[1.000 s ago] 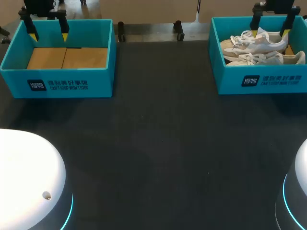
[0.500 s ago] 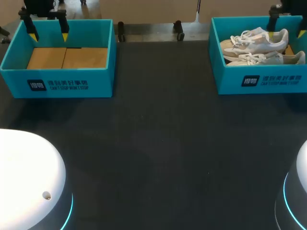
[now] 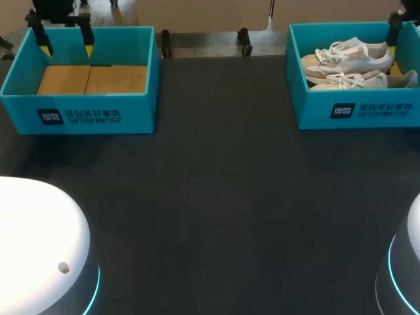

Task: Take the shoe out of the shoebox, open the shoe tongue, remove and reinsert the insole, then place the shoe into the shoebox

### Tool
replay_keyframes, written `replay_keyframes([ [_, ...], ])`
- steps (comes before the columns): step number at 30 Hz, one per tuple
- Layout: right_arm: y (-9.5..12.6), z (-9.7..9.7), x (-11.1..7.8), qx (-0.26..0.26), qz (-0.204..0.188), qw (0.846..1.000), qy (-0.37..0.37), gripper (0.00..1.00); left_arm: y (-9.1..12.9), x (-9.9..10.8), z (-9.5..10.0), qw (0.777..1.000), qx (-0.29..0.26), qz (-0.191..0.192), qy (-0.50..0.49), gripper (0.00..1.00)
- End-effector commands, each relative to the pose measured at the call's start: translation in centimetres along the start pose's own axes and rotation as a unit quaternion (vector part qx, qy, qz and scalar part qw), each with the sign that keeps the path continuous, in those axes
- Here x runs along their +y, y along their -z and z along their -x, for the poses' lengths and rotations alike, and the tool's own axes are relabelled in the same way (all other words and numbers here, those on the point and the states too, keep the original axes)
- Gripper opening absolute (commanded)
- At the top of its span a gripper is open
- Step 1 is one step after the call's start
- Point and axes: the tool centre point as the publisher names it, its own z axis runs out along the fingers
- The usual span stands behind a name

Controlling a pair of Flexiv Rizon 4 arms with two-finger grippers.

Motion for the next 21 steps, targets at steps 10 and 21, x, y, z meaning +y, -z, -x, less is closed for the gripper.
replay_keyframes([
  [10, -4.2, 3.0, 0.6, 0.0, -0.012, 1.0, 0.003, 1.0, 0.0, 0.0, 0.0, 1.0, 0.0, 0.0, 0.0, 1.0],
  [21, -5.6, 3.2, -0.5, 0.0, -0.015, 1.0, -0.011, 0.93, 0.0, 0.0, 0.0, 1.0, 0.0, 0.0, 0.0, 1.0],
])
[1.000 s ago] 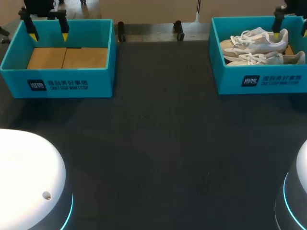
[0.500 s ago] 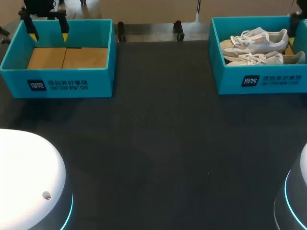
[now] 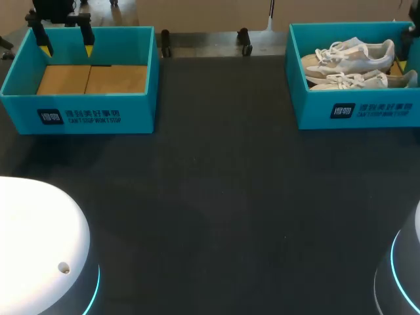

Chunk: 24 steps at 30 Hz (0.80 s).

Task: Take the shoe out of the shoebox, open the shoe tongue, remove and reinsert the insole, then place the shoe into the shoebox

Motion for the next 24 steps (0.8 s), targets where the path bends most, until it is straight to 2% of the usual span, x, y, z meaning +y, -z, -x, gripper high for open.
replay_keyframes([
  [1, -0.8, -0.1, -0.5, 0.003, 0.004, 1.0, -0.005, 0.93, 0.0, 0.0, 0.0, 1.0, 0.0, 0.0, 0.0, 1.0],
  [11, -3.2, -0.3, -0.1, 0.004, -0.007, 1.0, -0.016, 0.91, 0.0, 0.0, 0.0, 1.0, 0.0, 0.0, 0.0, 1.0],
  [18, -4.5, -0.3, 0.3, 0.008, -0.014, 1.0, -0.021, 0.79, 0.0, 0.0, 0.0, 1.0, 0.0, 0.0, 0.0, 1.0],
  [24, -5.1, -0.2, 0.5, 0.01, -0.013, 1.0, -0.023, 0.73, 0.0, 0.0, 0.0, 1.0, 0.0, 0.0, 0.0, 1.0],
])
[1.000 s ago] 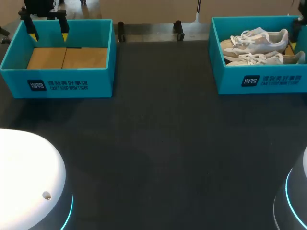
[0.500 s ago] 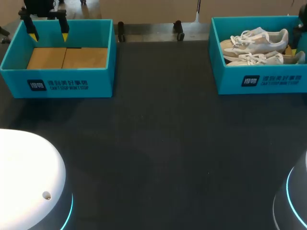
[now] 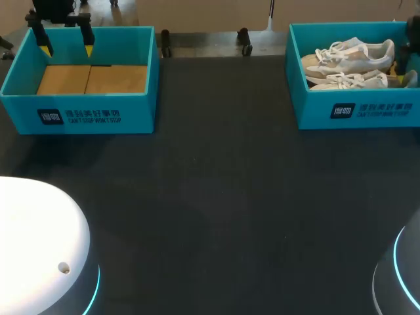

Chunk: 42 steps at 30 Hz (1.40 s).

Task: Take the shoe out of the shoebox, open the shoe tongue, remove and reinsert the insole, then place the shoe into the shoebox

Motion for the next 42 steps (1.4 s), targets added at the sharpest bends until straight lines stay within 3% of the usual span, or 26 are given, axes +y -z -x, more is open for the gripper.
replay_keyframes([
  [1, -0.5, 0.1, 0.5, 0.001, -0.001, 1.0, -0.001, 0.72, 0.0, 0.0, 0.0, 1.0, 0.0, 0.0, 0.0, 1.0],
  [7, -1.1, 0.1, 0.6, 0.003, -0.004, 1.0, -0.006, 0.64, 0.0, 0.0, 0.0, 1.0, 0.0, 0.0, 0.0, 1.0],
  [15, -1.8, 0.1, 0.0, 0.005, -0.006, 1.0, -0.015, 0.64, 0.0, 0.0, 0.0, 1.0, 0.0, 0.0, 0.0, 1.0],
  [30, -2.9, 0.0, 0.0, 0.005, -0.007, 1.0, -0.02, 0.71, 0.0, 0.0, 0.0, 1.0, 0.0, 0.0, 0.0, 1.0],
  [35, -3.1, -0.1, 0.0, 0.002, -0.009, 1.0, -0.021, 0.8, 0.0, 0.0, 0.0, 1.0, 0.0, 0.0, 0.0, 1.0],
  [42, -3.6, -0.2, -0.1, 0.006, -0.014, 1.0, -0.021, 0.75, 0.0, 0.0, 0.0, 1.0, 0.0, 0.0, 0.0, 1.0],
])
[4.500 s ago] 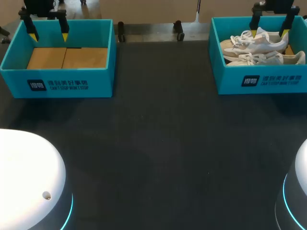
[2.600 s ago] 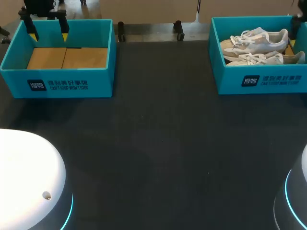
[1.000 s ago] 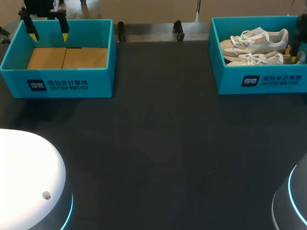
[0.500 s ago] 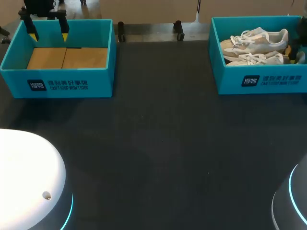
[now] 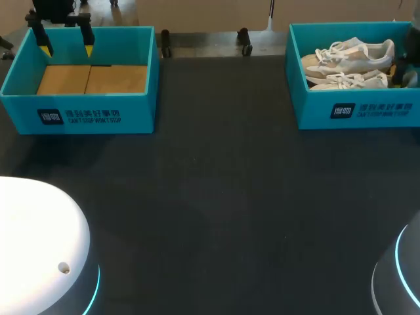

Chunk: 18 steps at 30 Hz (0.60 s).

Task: Take the shoe out of the shoebox, open the shoe tongue, remove and reinsert the insole, then place the shoe into the shoebox

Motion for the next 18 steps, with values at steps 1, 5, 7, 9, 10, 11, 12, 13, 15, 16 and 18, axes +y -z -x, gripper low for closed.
replay_keyframes([
  [1, -0.35, -0.06, 0.26, 0.001, -0.003, 1.0, 0.0, 0.75, -0.03, -0.01, 0.01, 1.0, 0.0, 0.0, 0.0, 1.0],
  [5, -0.57, -0.15, 0.28, 0.001, -0.005, 1.0, 0.001, 0.73, -0.03, -0.01, 0.01, 1.0, 0.0, 0.0, 0.0, 1.0],
  [7, -0.66, -0.18, 0.24, 0.001, -0.006, 1.0, 0.001, 0.75, -0.03, -0.01, 0.01, 1.0, 0.0, 0.0, 0.0, 1.0],
  [9, -0.8, -0.2, 0.21, 0.001, -0.007, 1.0, 0.001, 0.74, -0.03, -0.01, 0.01, 1.0, 0.0, 0.0, 0.0, 1.0],
  [10, -0.85, -0.2, 0.21, 0.001, -0.008, 1.0, 0.001, 0.73, -0.03, -0.01, 0.01, 1.0, 0.0, 0.0, 0.0, 1.0],
  [11, -0.9, -0.21, 0.21, 0.001, -0.009, 1.0, 0.001, 0.72, -0.03, -0.01, 0.01, 1.0, 0.0, 0.0, 0.0, 1.0],
  [12, -0.93, -0.21, 0.21, 0.001, -0.009, 1.0, 0.001, 0.72, -0.03, -0.01, 0.01, 1.0, 0.0, 0.0, 0.0, 1.0],
  [13, -0.99, -0.22, 0.21, 0.001, -0.01, 1.0, 0.001, 0.71, -0.03, -0.01, 0.01, 1.0, 0.0, 0.0, 0.0, 1.0],
  [15, -1.1, -0.22, 0.21, 0.0, -0.012, 1.0, 0.001, 0.7, -0.03, -0.01, 0.01, 1.0, 0.0, 0.0, 0.0, 1.0],
  [16, -1.15, -0.21, 0.21, 0.0, -0.012, 1.0, 0.001, 0.69, -0.03, -0.01, 0.01, 1.0, 0.0, 0.0, 0.0, 1.0],
  [18, -1.27, -0.21, 0.19, 0.0, -0.013, 1.0, 0.001, 0.64, -0.03, -0.01, 0.01, 1.0, 0.0, 0.0, 0.0, 1.0],
])
